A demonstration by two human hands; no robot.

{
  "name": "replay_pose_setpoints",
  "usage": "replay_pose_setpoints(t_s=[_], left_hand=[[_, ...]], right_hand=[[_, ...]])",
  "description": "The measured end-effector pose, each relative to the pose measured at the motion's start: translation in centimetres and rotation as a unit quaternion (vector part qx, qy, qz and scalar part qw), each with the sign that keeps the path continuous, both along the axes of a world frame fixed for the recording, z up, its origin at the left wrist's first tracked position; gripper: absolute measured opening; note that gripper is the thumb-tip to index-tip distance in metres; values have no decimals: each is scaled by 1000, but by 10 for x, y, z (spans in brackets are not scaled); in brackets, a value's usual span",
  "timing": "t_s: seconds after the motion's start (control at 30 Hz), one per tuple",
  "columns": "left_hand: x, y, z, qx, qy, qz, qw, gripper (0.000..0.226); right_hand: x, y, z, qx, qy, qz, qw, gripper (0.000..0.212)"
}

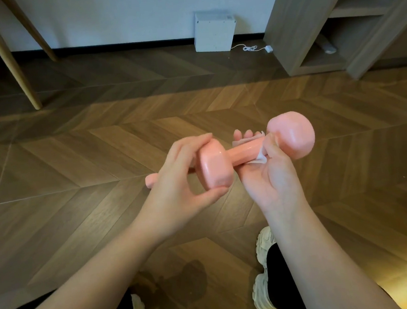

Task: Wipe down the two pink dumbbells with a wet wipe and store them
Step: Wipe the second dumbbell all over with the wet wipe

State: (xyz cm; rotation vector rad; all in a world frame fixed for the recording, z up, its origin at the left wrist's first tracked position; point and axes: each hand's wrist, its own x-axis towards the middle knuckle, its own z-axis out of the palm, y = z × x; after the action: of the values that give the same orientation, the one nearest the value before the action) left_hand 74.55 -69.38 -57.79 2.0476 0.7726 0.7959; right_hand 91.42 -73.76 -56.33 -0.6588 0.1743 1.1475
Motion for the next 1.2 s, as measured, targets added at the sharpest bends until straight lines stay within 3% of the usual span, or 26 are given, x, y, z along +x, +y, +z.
replay_pose_setpoints(t_s=[0.07,0.13,0.2,0.27,0.33,0.37,0.43,0.5,0.57,0.63,0.7,0.8,0.87,0.93,1.1,1.2], left_hand=[[-1,1,-2,52,3,-23,998,95],[2,0,2,-111,-10,-7,994,100],[3,-1,11,-332,-34,2,943,95],[5,1,7,-414,-44,11,909,84],[6,-1,5,-362,-52,15,931,69],[5,-3,5,-287,-38,12,957,67],[2,-3,1,-108,11,0,994,76],[1,0,0,-60,5,-15,998,83],[1,1,3,-225,-45,-6,973,80],[4,2,9,-428,-63,7,901,77],[6,1,10,-488,-51,1,871,79],[5,3,9,-425,-70,-7,902,67],[0,5,6,-285,-45,-31,957,73],[-2,5,0,-144,-14,-55,988,82],[-1,6,-5,11,-17,-63,998,86],[-1,5,-4,3,-27,-60,998,85]], right_hand=[[0,0,0,5,13,-4,1000,17],[0,1,0,-3,15,-10,1000,15],[1,1,0,-11,12,-13,1000,12],[1,0,0,-21,12,-13,1000,12],[2,0,1,-23,7,-7,1000,12],[2,-1,2,-21,3,-3,1000,12],[2,0,3,-20,4,5,1000,12],[0,0,3,-25,10,4,1000,13],[-2,0,2,-28,24,-1,999,12],[-4,0,-1,-21,29,-5,999,13],[-4,0,-4,-23,17,-3,1000,13],[-6,1,-6,-34,-1,9,999,16],[-8,0,-6,-40,-13,24,999,21],[-10,-1,-3,-47,-36,47,997,26],[-22,-6,0,-76,-109,114,985,39],[-29,-10,-2,-84,-155,137,975,39]])
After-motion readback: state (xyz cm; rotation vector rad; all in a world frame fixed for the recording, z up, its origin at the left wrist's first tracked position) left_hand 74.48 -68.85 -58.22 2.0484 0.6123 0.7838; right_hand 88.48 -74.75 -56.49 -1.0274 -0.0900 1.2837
